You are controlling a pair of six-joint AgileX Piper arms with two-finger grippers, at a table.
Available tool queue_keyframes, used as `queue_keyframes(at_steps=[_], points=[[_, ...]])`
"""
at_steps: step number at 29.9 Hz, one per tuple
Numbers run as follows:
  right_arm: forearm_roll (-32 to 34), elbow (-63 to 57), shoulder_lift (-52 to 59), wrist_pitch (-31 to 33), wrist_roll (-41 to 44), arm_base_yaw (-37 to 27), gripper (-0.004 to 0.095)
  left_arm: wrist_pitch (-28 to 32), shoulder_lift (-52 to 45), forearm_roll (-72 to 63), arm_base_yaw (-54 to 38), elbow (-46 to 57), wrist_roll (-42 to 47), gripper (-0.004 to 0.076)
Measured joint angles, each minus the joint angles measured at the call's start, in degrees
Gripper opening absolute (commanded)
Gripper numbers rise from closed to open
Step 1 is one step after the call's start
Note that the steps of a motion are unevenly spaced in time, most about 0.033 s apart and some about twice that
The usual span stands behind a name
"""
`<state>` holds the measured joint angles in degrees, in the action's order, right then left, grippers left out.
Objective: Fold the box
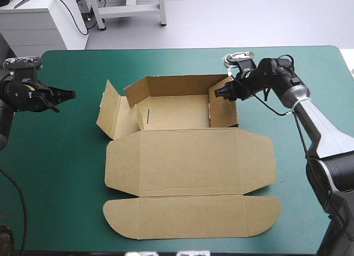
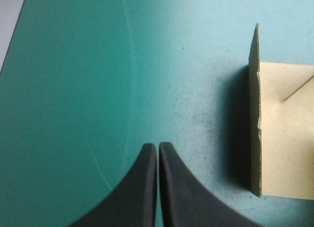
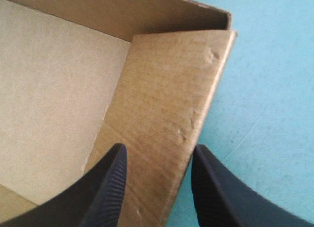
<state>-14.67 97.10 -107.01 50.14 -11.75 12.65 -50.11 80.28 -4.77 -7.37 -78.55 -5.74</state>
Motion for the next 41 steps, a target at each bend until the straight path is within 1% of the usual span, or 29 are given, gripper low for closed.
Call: queue_keyframes(at_steps=[4, 8, 9, 13, 16, 21, 27, 29, 31, 33, 35, 36, 41], points=[[0.11, 4.67, 2.09, 3.26, 0.11, 0.00, 0.0398, 0.88, 1.07, 0.26, 0.00, 0.00, -0.70, -0.0002], [0.55, 8.77, 5.17, 9.59, 1.31, 0.00, 0.0396, 2.31, 1.25, 0.35, 0.00, 0.00, -0.77, -0.0002], [1.53, 9.43, 5.79, 11.67, 2.04, 0.00, 0.0396, 2.24, 1.25, 0.29, 0.00, 0.00, -0.82, -0.0002], [6.15, 10.07, 5.96, 16.00, 6.07, 0.00, 0.0396, 1.34, 1.25, 0.02, 0.00, 0.00, -0.95, -0.0008], [7.60, 10.07, 4.43, 16.79, 8.02, 0.00, 0.0395, 0.25, 1.25, -0.88, 0.00, 0.00, -0.95, -0.0008], [7.45, 10.07, -0.22, 17.35, 9.96, 0.00, 0.0374, -0.63, 1.25, -1.60, 0.00, 0.00, -0.95, -0.0008], [3.13, 10.07, -6.32, 16.96, 9.96, 0.00, 0.0314, -3.15, 1.25, -2.42, 0.00, 0.00, -0.95, -0.0008], [2.42, 10.07, -7.72, 16.43, 9.96, 0.00, 0.0292, -3.93, 1.25, -2.88, 0.00, 0.00, -0.95, -0.0008], [2.29, 10.07, -8.87, 16.07, 9.82, 0.00, 0.0243, -4.52, 1.25, -3.27, 0.00, 0.00, -0.95, -0.0008], [2.23, 10.07, -9.83, 15.79, 9.36, 0.00, 0.0129, -4.70, 1.25, -4.06, 0.00, 0.00, -0.95, -0.0008], [2.44, 10.07, -10.32, 15.73, 9.02, 0.00, -0.0024, -4.70, 1.25, -5.10, 0.00, 0.00, -0.95, -0.0008], [2.63, 10.13, -10.48, 15.73, 8.96, -0.06, -0.0013, -4.70, 1.25, -5.61, 0.00, 0.00, -0.95, -0.0008], [2.01, 10.24, -10.64, 15.46, 8.36, -0.18, -0.0020, -3.94, 1.25, -6.89, -0.66, 0.00, -0.95, -0.0008]])
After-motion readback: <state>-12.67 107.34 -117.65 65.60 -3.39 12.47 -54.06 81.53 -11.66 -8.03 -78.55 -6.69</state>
